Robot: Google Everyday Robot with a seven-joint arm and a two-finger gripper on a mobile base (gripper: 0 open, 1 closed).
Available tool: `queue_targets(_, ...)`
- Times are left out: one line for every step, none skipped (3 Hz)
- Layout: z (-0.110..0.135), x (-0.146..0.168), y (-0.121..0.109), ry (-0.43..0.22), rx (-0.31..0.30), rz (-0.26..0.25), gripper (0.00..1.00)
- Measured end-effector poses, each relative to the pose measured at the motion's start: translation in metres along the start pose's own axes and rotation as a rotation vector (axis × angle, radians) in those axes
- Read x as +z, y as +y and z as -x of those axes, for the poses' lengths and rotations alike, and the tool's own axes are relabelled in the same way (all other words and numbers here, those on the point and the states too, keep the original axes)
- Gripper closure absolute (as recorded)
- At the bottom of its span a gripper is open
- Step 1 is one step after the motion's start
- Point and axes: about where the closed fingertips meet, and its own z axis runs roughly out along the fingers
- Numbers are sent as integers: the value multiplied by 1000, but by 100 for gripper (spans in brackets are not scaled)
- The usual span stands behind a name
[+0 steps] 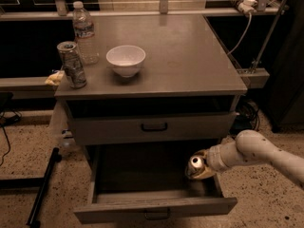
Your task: Place 7up can into middle drawer
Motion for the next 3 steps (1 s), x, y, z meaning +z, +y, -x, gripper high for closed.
queue_targets(-6,27,-9,-13,9,3,100)
queue_targets(-6,57,0,-31,31,3,100)
queue_targets(-7,65,7,-31,39,8,100)
